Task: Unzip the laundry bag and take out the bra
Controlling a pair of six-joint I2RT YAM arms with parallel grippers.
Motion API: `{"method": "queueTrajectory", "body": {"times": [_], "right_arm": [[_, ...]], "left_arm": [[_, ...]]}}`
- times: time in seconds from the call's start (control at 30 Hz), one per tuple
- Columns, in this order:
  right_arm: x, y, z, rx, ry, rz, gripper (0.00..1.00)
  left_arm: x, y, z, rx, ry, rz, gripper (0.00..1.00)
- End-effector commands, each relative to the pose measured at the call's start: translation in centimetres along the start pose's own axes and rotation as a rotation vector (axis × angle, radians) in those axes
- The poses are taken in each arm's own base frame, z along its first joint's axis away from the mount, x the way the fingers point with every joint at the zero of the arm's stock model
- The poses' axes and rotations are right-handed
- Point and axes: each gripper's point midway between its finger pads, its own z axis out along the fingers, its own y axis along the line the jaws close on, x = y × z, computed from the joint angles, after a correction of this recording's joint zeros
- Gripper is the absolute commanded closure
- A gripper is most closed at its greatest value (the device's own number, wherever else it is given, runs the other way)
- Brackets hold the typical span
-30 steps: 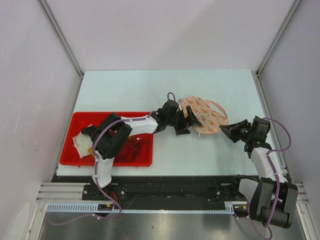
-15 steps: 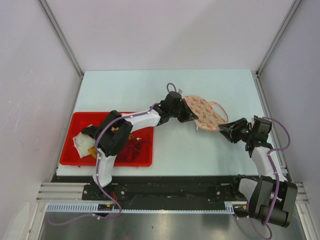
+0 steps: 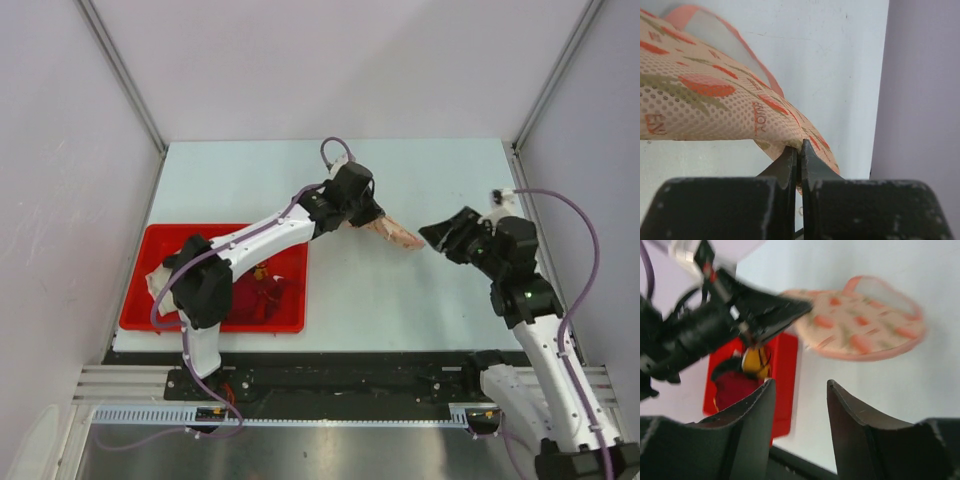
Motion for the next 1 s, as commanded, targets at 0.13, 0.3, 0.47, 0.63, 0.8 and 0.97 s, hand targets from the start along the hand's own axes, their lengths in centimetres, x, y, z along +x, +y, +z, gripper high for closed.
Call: {"method": "queueTrajectory", "body": {"times": [0.13,0.3,0.47,0.63,0.8,0.97], "right_arm": [[6.3,2.1,3.2,0.072,0.132,-0.156,0.49],[6.9,1.2,4.7,0.145,0.127,-0.191,0.48],[7.2,1.3,5.6,0.149,0.130,-0.204,0.51],[7.5,2.1,6.2,0.139,0.115,-0.200,0.53],[8.1,3.1,6.6,0.121,0.103,-0.191,0.55],[8.4,3.1,7.2,0.143,0.076,-0.189,0.59]], "left_arm": [[-1.5,-2.7,-3.4,-0.040,-0.117,-0.018,0.99],[-1.5,-2.4,-3.7,-0.059,-0.120,-0.009,1.00],[-1.5,-2.2,-3.9,-0.068,-0.125,-0.016,1.00],[-1.5,-2.1,-3.9,-0.076,-0.130,-0.021,0.99],[-1.5,-1.8,-4.0,-0.086,-0.135,-0.029,1.00],[-1.5,-1.9,-4.2,-0.081,-0.138,-0.032,1.00]]}}
